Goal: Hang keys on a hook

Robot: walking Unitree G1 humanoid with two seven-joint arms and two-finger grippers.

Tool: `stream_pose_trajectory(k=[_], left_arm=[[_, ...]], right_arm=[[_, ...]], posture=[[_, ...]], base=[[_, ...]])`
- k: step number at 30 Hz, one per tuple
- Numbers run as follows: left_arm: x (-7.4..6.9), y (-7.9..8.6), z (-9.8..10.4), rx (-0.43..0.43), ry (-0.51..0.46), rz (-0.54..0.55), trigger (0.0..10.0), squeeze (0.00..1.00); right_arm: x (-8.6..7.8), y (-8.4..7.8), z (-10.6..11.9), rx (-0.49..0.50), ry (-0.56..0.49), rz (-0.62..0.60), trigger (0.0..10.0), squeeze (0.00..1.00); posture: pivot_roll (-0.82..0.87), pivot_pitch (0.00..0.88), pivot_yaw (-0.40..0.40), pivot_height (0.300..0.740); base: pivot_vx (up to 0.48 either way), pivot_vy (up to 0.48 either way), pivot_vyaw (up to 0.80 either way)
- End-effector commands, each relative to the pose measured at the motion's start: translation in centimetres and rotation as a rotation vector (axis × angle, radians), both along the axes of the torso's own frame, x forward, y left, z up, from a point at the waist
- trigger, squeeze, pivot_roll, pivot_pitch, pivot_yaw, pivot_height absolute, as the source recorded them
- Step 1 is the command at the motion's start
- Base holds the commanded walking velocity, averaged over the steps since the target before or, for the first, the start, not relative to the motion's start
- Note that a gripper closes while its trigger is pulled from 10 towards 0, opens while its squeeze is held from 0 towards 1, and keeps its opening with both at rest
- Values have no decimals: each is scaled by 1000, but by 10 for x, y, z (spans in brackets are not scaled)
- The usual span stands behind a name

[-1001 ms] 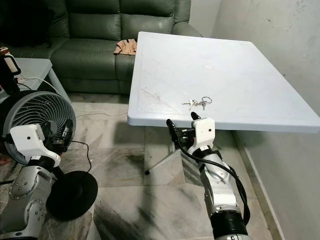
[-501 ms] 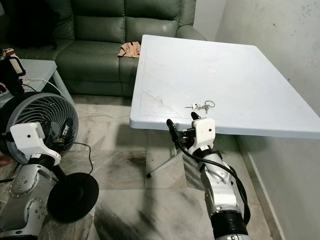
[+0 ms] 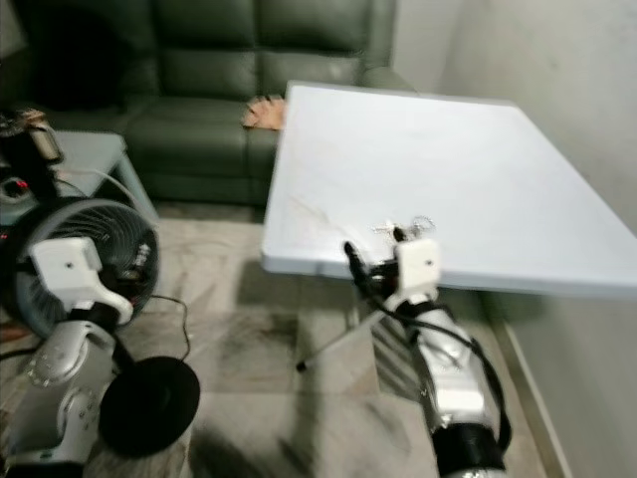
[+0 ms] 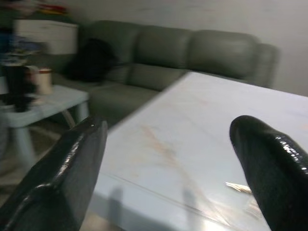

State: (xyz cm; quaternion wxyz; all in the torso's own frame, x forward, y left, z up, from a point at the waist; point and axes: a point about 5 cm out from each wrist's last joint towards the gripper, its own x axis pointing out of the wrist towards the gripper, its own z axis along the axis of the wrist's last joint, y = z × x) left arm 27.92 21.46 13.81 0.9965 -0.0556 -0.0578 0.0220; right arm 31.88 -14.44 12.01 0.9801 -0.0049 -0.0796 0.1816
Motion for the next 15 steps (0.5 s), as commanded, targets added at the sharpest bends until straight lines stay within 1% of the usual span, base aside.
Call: stream_pose_trajectory(k=[1,15], left_arm=[[2,-6,1,-13,-2,-17,10000,0],[2,-6,2,-15,-4,-16,10000,0]], right_arm=[[0,-5,2,-4,-5,-13,10000,0],[1,-5,3,-8,-6,-11,10000,0]], posture=[[-94,0,-43,740],[-90,0,-44,740]], base=[[360,0,0],[361,0,0]])
